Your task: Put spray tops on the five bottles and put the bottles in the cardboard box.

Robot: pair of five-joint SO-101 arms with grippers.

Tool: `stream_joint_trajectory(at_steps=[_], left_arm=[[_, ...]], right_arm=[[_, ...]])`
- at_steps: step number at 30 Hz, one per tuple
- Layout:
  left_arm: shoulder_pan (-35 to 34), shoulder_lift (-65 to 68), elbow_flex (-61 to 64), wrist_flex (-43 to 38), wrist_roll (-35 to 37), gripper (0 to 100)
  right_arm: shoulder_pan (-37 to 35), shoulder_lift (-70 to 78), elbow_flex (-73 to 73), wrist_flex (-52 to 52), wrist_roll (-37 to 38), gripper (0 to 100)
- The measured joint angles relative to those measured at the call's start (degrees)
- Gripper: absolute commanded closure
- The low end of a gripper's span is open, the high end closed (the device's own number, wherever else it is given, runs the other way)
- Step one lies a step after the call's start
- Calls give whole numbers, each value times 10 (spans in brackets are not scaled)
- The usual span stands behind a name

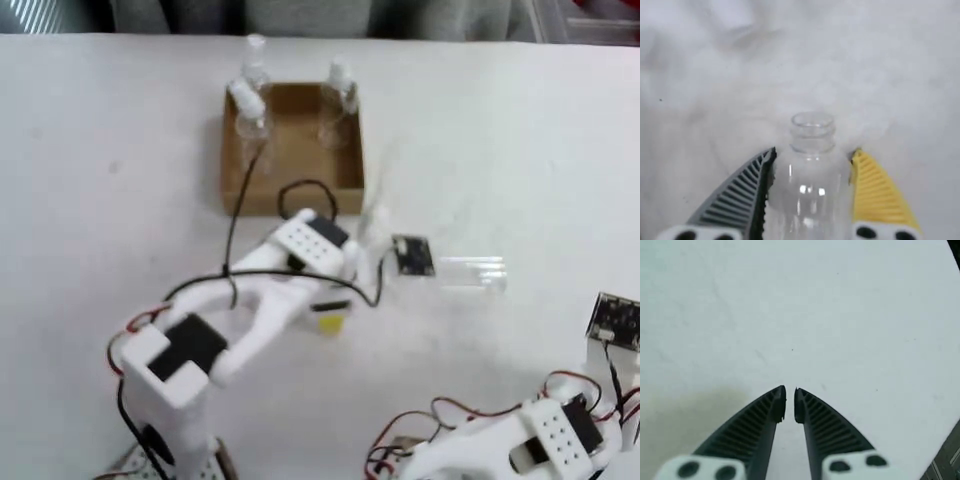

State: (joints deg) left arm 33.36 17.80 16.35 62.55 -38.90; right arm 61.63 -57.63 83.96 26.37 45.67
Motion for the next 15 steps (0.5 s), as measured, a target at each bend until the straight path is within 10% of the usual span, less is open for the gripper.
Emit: stream_joint_trajectory(at_steps=[15], left_arm=[[-2, -18, -1, 66, 104, 878]], right_arm=[[-1, 0, 0, -11, 0, 981]])
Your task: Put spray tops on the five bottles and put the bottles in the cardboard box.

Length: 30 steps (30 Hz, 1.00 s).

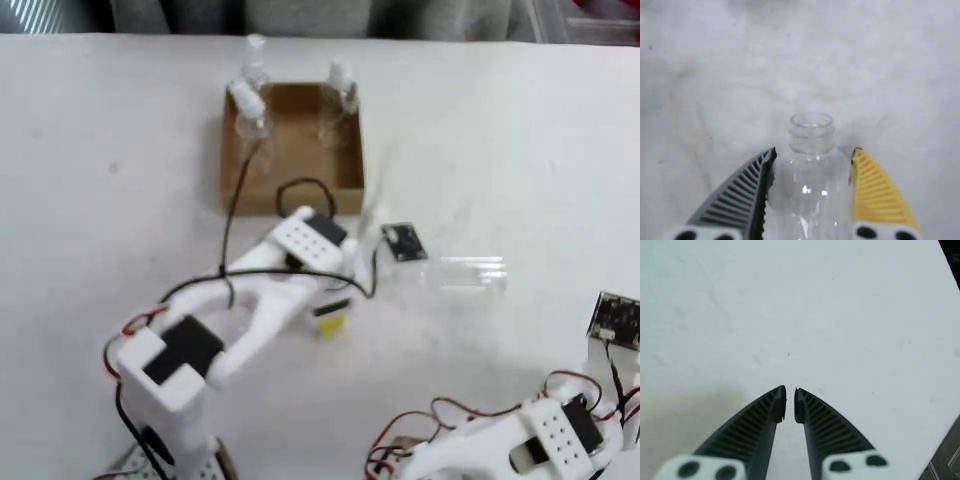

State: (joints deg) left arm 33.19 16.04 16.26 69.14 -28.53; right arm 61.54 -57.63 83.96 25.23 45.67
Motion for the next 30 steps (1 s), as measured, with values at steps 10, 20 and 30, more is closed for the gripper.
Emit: stream_joint_trajectory(at_steps=[10, 20, 30], left_arm=[[-12, -23, -25, 50, 40, 893], [-126, -139, 11, 25, 144, 891], [-207, -335, 237, -86, 146, 890]], right_arm=[[0, 0, 0, 0, 0, 981], [-31, 0, -58, 89, -1, 981], [-171, 0, -178, 277, -1, 978]])
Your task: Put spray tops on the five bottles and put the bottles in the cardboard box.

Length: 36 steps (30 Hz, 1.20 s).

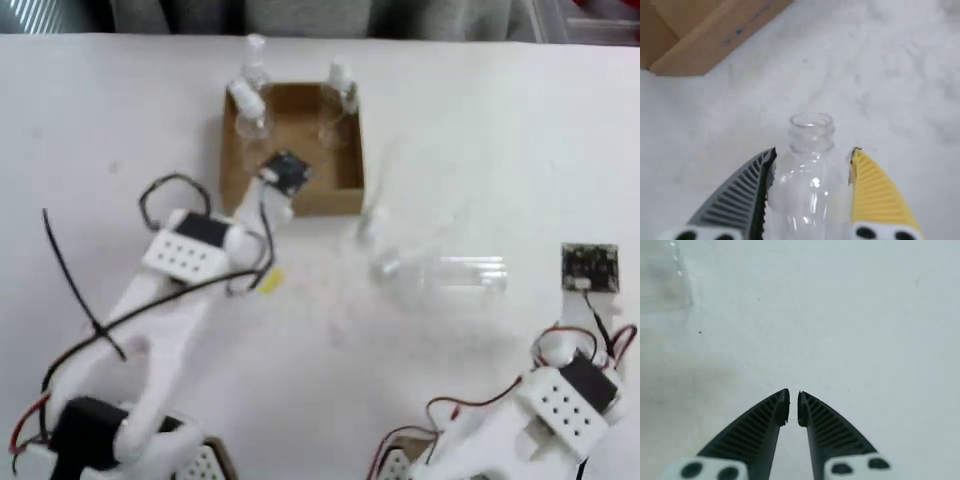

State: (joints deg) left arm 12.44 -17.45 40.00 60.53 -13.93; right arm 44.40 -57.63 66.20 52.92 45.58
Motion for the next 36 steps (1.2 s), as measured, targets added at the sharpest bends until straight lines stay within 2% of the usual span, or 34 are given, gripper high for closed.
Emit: stream_joint_trajectory(at_steps=[7, 12, 16, 21, 25, 32, 34, 36], left_arm=[[-67, -82, 127, -66, 0, 890], [-115, -121, 177, -91, 0, 890], [-128, -147, 198, -100, 0, 890], [-128, -170, 227, -113, 0, 890], [-128, -178, 227, -113, 0, 890], [-131, -178, 227, -113, -34, 890], [-131, -178, 227, -113, -38, 890], [-131, -178, 227, -113, -39, 890]], right_arm=[[-142, 0, -92, 28, 0, 978], [-245, 5, -185, 114, -23, 978], [-312, 70, -284, 171, -67, 978], [-372, 209, -426, 227, -71, 977], [-418, 305, -505, 231, 20, 977], [-480, 411, -533, 231, 244, 976], [-491, 437, -533, 231, 288, 976], [-504, 462, -536, 226, 299, 976]])
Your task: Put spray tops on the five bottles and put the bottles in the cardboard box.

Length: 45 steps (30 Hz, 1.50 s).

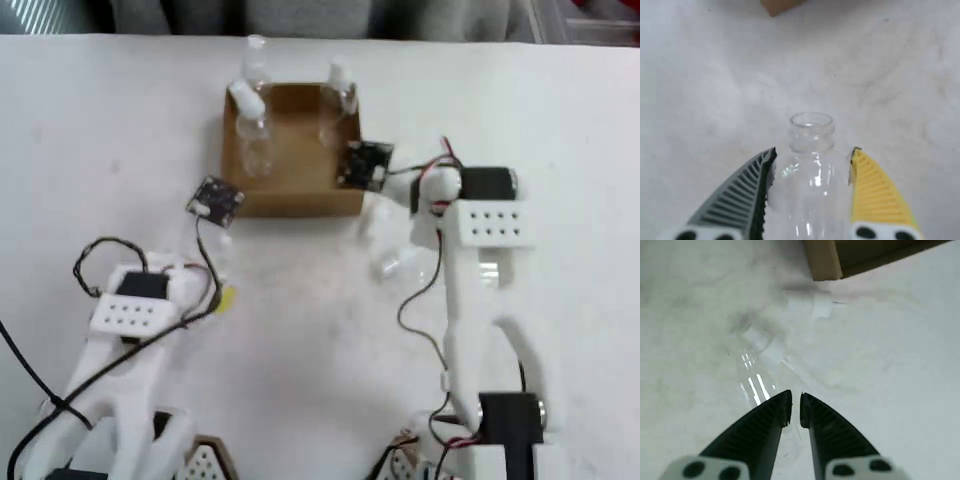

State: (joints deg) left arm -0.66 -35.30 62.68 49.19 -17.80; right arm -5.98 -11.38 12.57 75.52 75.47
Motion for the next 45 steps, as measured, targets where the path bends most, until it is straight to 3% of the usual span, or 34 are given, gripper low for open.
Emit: stream_joint_trajectory(at_steps=[3, 6, 9, 12, 27, 45], left_arm=[[0, -1, 17, -22, 0, 890], [1, -1, 25, -38, 0, 890], [1, -1, 25, -42, 0, 890], [1, -1, 25, -44, 0, 890], [1, -1, 25, -44, 0, 890], [1, -1, 25, -44, 0, 890]], right_arm=[[-20, 41, -2, -55, -105, 977], [-24, 80, -2, -94, -298, 959], [-25, 124, -2, -108, -470, 878], [-34, 173, -10, -133, -564, 844], [-36, 265, -90, -149, -798, 840], [-74, 338, -91, -182, -845, 844]])
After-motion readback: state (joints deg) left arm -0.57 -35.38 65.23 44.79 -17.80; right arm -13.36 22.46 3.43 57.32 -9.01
